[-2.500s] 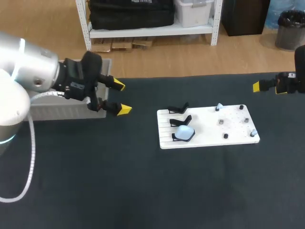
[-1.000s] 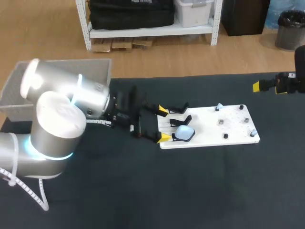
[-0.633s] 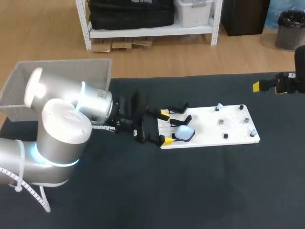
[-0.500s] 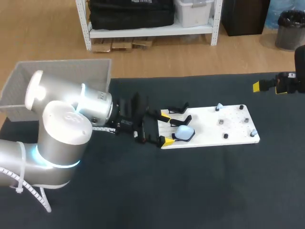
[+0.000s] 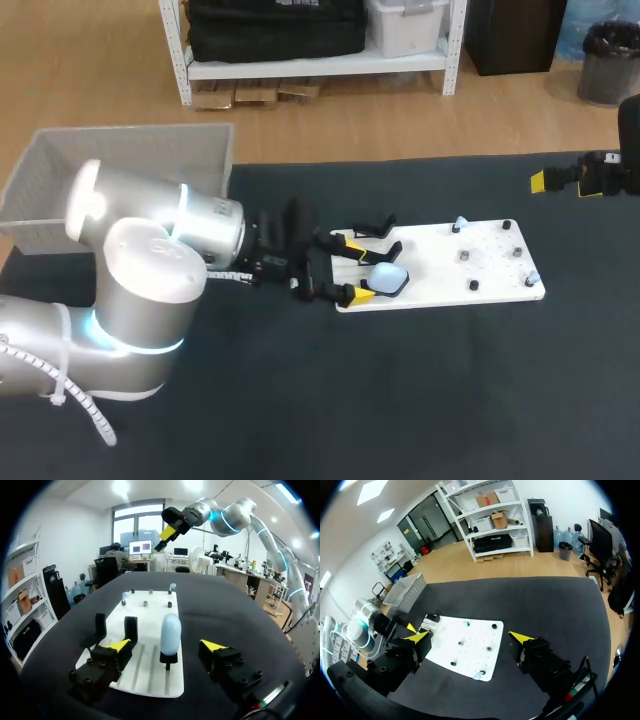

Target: Pick up each earbud case from the left stands, insert the matching earbuds, close the lid, and place the case in the box.

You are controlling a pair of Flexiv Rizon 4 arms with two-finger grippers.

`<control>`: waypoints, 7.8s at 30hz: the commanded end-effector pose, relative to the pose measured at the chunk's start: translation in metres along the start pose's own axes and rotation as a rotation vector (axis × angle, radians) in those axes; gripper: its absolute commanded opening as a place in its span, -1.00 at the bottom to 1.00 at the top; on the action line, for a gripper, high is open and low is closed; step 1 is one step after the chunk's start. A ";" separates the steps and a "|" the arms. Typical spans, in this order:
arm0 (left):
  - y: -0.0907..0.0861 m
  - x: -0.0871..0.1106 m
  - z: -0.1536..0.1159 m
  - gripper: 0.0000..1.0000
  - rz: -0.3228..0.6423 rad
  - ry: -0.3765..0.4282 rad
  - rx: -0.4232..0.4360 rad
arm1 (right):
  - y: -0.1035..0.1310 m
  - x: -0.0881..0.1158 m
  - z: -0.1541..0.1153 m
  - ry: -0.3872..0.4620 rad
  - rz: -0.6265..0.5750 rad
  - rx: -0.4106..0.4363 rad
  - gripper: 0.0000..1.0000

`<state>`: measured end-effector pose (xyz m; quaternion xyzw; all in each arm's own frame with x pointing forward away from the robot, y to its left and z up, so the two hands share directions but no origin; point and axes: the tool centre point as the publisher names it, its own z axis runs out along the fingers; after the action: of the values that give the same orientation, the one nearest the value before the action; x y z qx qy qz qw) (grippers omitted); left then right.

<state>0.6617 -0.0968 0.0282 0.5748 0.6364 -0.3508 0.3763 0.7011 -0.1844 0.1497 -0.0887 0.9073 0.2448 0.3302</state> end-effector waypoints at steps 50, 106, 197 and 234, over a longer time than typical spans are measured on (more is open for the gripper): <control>-0.002 0.000 0.033 -0.12 -0.002 -0.081 0.026 | 0.000 0.000 0.000 0.000 -0.001 0.001 1.00; -0.014 -0.094 -0.042 -1.00 0.140 -0.286 0.035 | 0.000 0.000 0.000 0.000 -0.001 0.001 1.00; -0.044 -0.089 -0.011 -1.00 0.086 -0.417 0.108 | 0.198 0.102 0.029 0.204 -0.125 -0.095 1.00; -0.044 -0.089 -0.011 -1.00 0.086 -0.417 0.108 | 0.184 0.091 0.059 0.174 -0.043 -0.040 1.00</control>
<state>0.6222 -0.1326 0.1131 0.5366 0.5006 -0.4797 0.4810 0.6061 0.0013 0.1246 -0.1421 0.9222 0.2615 0.2468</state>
